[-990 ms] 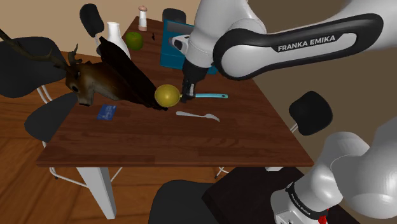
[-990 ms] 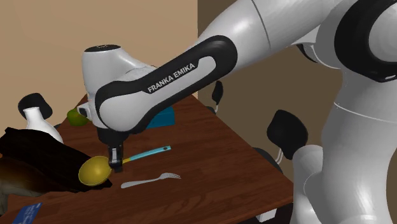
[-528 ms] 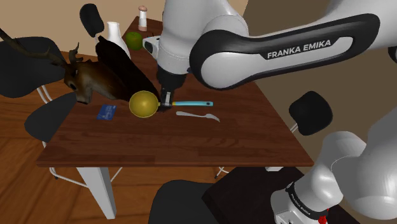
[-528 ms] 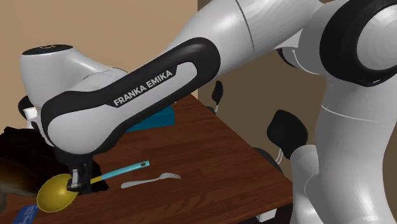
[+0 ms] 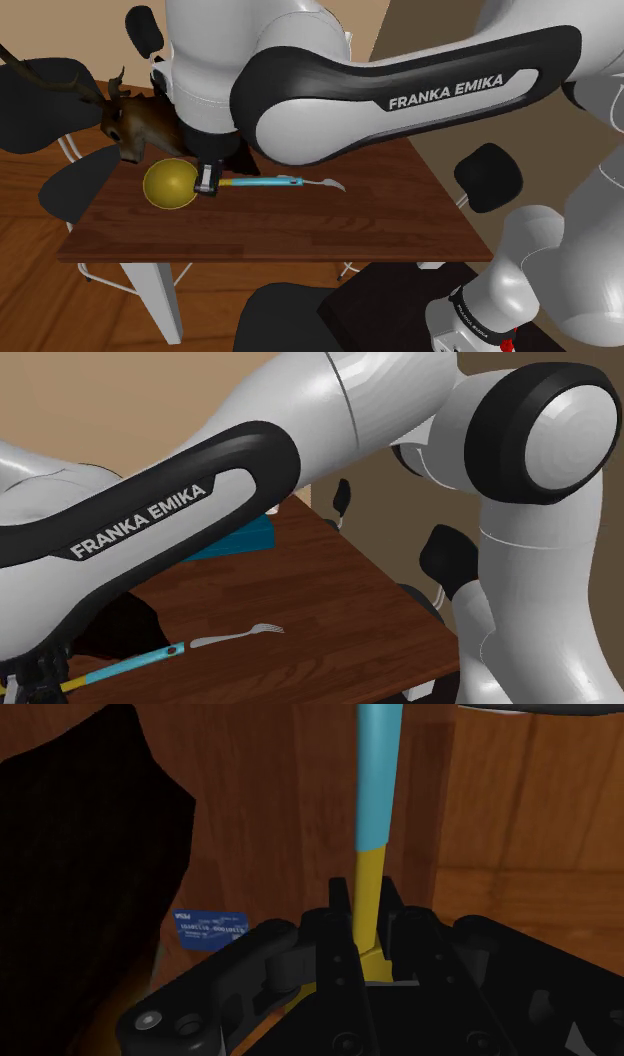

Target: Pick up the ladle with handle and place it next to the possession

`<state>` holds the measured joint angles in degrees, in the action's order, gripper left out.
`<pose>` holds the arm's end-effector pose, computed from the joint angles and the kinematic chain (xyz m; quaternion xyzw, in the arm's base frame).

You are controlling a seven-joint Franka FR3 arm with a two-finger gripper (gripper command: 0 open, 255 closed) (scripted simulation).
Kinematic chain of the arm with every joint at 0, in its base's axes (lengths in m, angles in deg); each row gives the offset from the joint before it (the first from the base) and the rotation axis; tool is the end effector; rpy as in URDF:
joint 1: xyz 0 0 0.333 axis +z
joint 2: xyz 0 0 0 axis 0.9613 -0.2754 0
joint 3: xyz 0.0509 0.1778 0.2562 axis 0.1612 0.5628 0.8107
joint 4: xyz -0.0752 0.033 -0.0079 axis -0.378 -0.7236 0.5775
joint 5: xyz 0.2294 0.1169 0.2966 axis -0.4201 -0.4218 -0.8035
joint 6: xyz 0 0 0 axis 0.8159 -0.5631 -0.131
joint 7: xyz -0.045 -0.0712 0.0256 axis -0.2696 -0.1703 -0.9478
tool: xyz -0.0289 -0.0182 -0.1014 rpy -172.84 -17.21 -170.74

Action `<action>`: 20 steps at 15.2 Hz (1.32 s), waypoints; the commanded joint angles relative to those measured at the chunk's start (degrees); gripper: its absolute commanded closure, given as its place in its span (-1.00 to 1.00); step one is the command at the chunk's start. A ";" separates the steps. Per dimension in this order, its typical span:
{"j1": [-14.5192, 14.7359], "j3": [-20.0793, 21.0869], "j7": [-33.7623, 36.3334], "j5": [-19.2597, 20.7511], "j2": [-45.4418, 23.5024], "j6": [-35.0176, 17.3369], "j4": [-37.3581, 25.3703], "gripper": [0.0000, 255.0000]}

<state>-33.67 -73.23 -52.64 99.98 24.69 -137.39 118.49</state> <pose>0.4331 0.4535 0.4595 0.8673 0.4890 0.0762 0.0534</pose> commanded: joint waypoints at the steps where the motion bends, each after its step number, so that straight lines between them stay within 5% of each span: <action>1: 1.43 0.67 2.09 0.76 -3.64 1.60 -4.88 1.00; 20: 1.92 0.06 5.26 3.07 -8.88 -9.97 1.78 1.00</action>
<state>-31.85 -73.16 -47.64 102.88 16.13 -146.78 120.03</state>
